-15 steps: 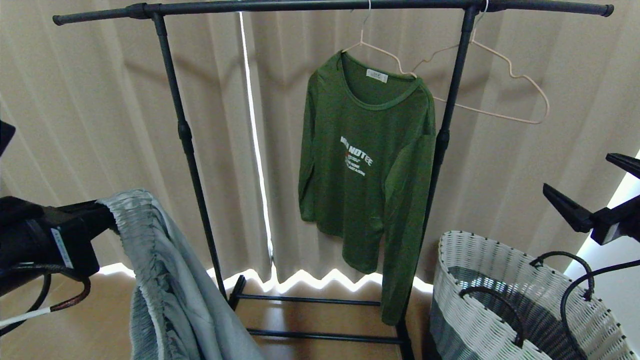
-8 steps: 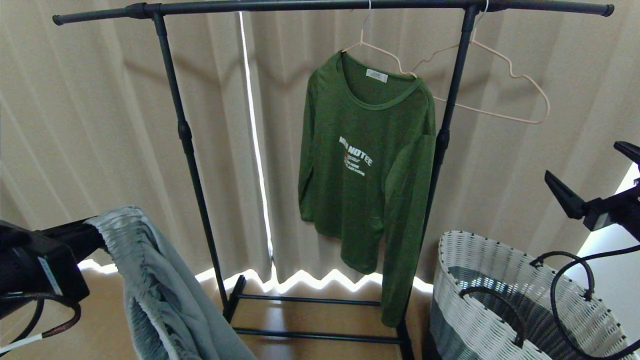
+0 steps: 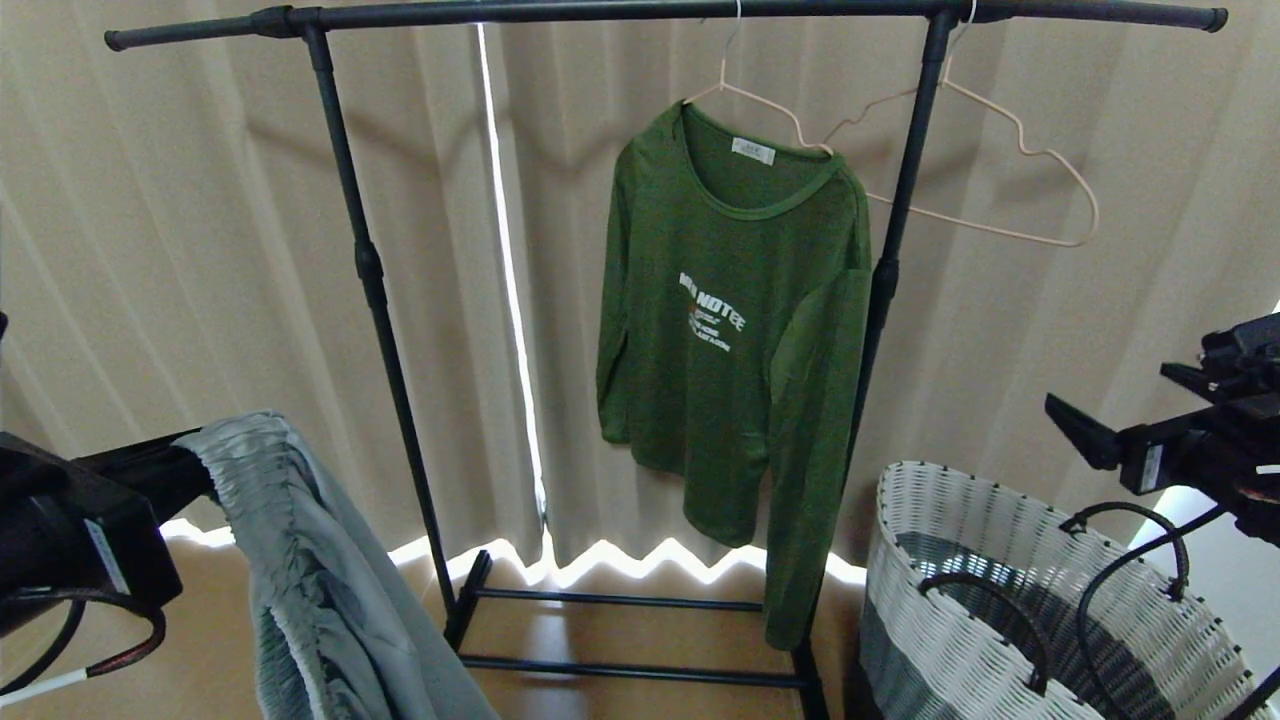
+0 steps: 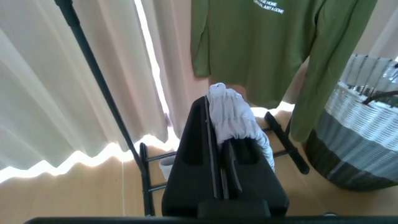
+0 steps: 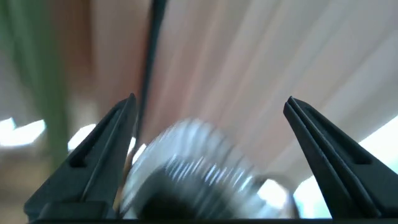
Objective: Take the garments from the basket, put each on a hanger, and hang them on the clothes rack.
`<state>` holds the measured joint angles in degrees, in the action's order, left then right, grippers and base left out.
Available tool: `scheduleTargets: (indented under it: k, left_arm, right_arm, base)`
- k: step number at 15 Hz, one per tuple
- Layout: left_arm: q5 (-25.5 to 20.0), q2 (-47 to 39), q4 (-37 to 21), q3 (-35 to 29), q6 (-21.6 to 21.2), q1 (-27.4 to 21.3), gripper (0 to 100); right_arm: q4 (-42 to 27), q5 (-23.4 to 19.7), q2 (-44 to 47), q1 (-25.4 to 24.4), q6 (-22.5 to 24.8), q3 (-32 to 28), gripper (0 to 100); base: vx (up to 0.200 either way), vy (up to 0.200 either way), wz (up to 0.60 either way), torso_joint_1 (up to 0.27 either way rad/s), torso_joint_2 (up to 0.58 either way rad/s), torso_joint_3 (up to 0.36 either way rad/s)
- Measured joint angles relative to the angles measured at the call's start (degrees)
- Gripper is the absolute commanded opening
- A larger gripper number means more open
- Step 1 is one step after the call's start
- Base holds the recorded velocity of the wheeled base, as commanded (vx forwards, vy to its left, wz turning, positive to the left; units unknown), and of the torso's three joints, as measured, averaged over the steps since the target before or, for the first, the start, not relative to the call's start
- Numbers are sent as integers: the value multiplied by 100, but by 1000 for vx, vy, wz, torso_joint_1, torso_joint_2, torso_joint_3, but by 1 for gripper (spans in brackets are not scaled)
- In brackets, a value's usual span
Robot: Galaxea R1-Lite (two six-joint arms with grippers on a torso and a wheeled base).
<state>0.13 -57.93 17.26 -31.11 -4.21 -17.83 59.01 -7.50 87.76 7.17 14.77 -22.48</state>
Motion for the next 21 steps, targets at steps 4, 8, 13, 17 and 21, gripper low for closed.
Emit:
scheduleTargets:
  k: [4, 8, 13, 17, 21]
  left_arm:
    - [5, -69, -7, -34, -226, 4, 0]
    - [11, -80, -16, -44, -288, 15, 0]
    - [5, -72, 13, 49, -551, 17, 0]
    - [-13, -61, 9, 171, -580, 4, 0]
    - [-438, -48, 0, 319, -584, -5, 0]
  right_arm:
    - [-1263, -462, -323, -169, -202, -200, 100]
    - [-1268, -471, -402, -152, -205, -128, 100]
    - [-1243, -453, -505, -63, -184, -158, 100]
    - [-1307, -451, -734, -37, -129, -139, 100]
    - [-1307, -443, -850, 71, 16, -130, 100]
  base:
    - [0, 0, 0, 0, 0, 0]
    - [0, 0, 0, 51, -185, -151]
    - [0, 0, 0, 140, -428, -286]
    - [0, 0, 0, 185, -478, -286]
    - [0, 0, 0, 200, -487, -278]
